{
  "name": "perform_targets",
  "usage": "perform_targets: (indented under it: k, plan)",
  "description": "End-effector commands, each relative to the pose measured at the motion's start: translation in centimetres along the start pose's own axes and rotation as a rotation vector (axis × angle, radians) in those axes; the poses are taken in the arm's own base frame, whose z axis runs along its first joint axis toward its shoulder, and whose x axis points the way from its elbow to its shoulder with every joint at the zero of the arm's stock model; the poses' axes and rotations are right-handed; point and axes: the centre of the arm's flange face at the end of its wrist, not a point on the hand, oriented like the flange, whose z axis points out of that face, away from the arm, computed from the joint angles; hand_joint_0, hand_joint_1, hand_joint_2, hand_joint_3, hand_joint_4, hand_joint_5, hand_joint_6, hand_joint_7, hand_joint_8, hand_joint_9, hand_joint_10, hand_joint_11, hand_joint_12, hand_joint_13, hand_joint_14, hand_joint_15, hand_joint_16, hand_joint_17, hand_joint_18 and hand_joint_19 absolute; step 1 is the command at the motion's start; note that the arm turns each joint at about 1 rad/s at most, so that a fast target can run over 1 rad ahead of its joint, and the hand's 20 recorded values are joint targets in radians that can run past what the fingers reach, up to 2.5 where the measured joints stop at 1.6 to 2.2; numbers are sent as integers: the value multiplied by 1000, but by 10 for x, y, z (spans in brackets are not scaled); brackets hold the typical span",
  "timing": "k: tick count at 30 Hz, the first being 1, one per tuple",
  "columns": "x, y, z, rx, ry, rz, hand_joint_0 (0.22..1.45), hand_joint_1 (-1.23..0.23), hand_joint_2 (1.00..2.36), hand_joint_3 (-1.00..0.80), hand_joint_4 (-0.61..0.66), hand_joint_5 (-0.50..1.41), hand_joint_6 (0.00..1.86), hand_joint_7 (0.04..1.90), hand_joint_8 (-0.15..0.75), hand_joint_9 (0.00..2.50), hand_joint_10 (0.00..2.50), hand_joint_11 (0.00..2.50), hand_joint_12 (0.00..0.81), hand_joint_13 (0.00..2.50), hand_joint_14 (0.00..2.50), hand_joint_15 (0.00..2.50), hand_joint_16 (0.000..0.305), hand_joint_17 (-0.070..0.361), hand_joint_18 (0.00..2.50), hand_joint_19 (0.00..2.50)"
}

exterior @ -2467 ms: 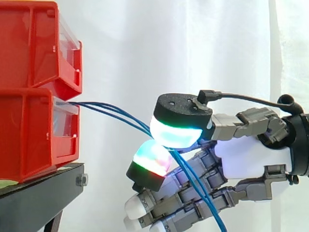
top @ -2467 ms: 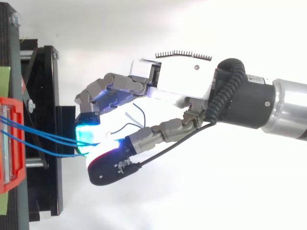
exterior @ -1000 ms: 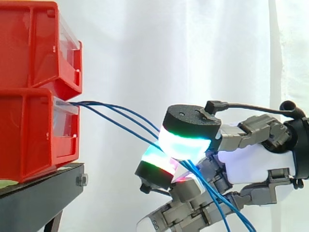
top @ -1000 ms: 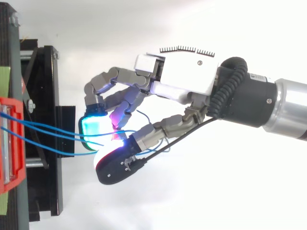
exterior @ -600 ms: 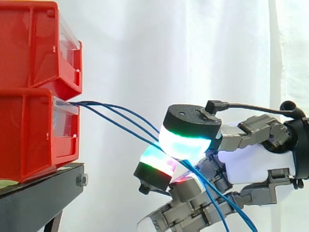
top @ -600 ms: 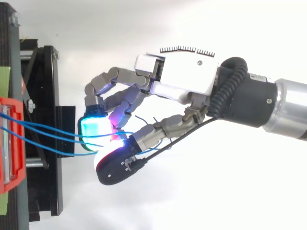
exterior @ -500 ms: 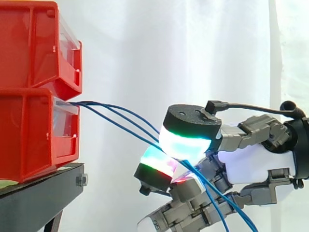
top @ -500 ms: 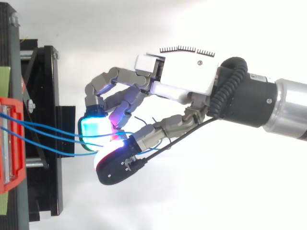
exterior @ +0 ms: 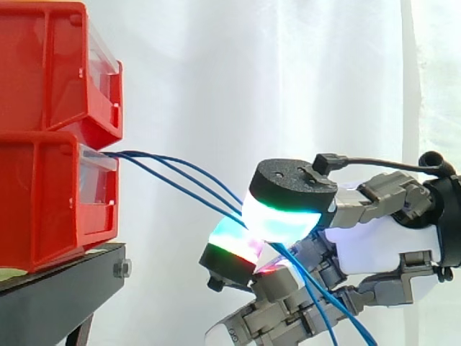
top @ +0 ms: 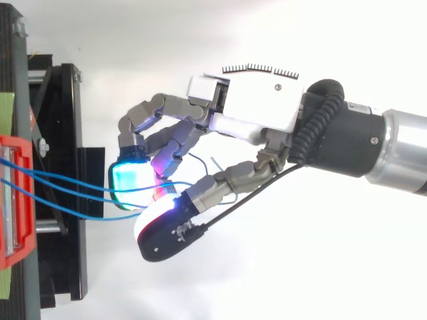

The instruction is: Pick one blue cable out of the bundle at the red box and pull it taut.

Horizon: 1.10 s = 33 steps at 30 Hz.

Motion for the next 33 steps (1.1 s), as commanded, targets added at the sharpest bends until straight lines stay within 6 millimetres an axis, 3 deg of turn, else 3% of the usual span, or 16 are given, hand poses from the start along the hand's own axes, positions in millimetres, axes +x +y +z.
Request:
perform_targets:
  k: [1,9,14,17,19,23,27,33]
  plan:
    - [0,0,0,0,0,0,580,-992,1000,-500,179,-200,880,1101,339,1068,19,1275,388,600,13,322,60,134,475,242]
    - [0,0,0,0,0,0,434,-1019,1000,-500,215,-205,880,1048,378,1020,15,1233,430,602,12,317,69,155,505,238]
    - [0,0,0,0,0,6,420,-1011,1000,-500,222,-205,881,1020,385,1030,15,1225,437,603,12,318,71,159,516,242]
    - [0,0,0,4,1,12,431,-938,1000,-500,220,-200,878,1042,386,1047,15,1234,435,605,12,324,70,158,514,253]
    - [0,0,0,6,0,15,471,-794,1000,-500,199,-191,872,1079,385,1070,17,1238,423,604,13,332,67,151,496,287]
    - [0,-1,-1,7,0,16,512,-652,1000,-500,186,-183,866,1118,370,1091,18,1239,414,609,14,350,64,144,481,321]
    - [0,0,0,6,0,16,574,-623,1001,-497,167,-181,862,1153,347,1091,19,1251,398,599,14,353,60,136,461,350]
    - [0,0,0,6,0,16,594,-689,1012,-316,159,-182,869,1187,345,1079,20,1248,394,602,14,362,60,135,463,349]
